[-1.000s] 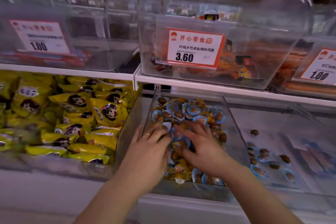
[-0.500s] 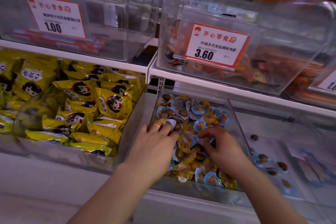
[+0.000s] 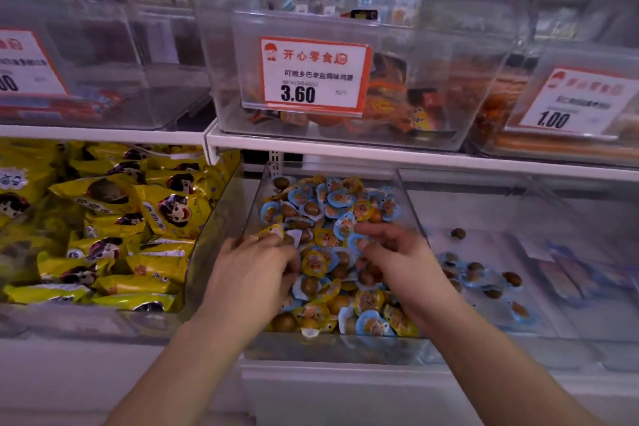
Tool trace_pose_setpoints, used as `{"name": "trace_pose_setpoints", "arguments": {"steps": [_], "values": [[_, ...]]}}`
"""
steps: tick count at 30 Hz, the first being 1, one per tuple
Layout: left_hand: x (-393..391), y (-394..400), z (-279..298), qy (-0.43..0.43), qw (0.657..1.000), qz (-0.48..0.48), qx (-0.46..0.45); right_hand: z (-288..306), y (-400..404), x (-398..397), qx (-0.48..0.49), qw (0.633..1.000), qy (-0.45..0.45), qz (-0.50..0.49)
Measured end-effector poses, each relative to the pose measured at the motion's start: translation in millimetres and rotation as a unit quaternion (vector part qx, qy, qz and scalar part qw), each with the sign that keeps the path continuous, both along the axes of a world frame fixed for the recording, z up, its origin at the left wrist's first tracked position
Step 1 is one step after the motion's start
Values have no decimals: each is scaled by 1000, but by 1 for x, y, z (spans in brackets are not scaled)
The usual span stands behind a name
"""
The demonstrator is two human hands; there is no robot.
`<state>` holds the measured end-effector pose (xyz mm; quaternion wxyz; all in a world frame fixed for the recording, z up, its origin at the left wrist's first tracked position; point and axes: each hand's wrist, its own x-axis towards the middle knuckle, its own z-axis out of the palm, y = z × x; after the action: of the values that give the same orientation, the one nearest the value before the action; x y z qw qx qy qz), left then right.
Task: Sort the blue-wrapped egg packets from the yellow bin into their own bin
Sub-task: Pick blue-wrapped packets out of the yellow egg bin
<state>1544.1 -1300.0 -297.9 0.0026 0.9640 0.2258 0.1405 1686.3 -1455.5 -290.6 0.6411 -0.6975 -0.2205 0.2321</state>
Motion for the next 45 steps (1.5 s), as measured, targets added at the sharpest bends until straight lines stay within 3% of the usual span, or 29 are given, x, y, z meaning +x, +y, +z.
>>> {"name": "trace_pose_setpoints", "arguments": {"steps": [8, 13, 18, 20, 23, 25, 27, 29, 33, 37, 41, 45], "values": [[2, 2, -3, 96, 994, 23, 50, 1, -10, -4, -27, 1000, -10, -1], [5, -1, -5, 5, 998, 35, 46, 2, -12, -6, -45, 999, -17, 2], [5, -2, -2, -148, 985, 35, -82, 7, -13, -8, -23, 1000, -2, -17], [6, -7, 7, -245, 950, 6, -191, 10, -11, -11, 9, 998, 55, -14], [11, -25, 25, -369, 846, -54, -381, 18, -6, -21, 77, 968, 237, 21], [19, -42, 27, -390, 771, -82, -497, 25, -4, -28, 127, 930, 335, 75], [29, -54, 22, -392, 734, -64, -550, 29, -4, -33, 160, 909, 362, 134], [35, -62, 15, -393, 744, -41, -539, 26, -3, -35, 169, 902, 369, 143], [37, -71, 7, -341, 850, -81, -394, 17, -1, -36, 139, 917, 364, 89], [32, -72, 1, -309, 859, -103, -394, 20, -5, -28, 136, 939, 310, 54], [24, -61, 0, -311, 848, -119, -413, 34, -24, -2, 138, 957, 253, 30], [20, -44, -4, -266, 906, -130, -303, 39, -59, 52, 117, 973, 167, -112]]}}
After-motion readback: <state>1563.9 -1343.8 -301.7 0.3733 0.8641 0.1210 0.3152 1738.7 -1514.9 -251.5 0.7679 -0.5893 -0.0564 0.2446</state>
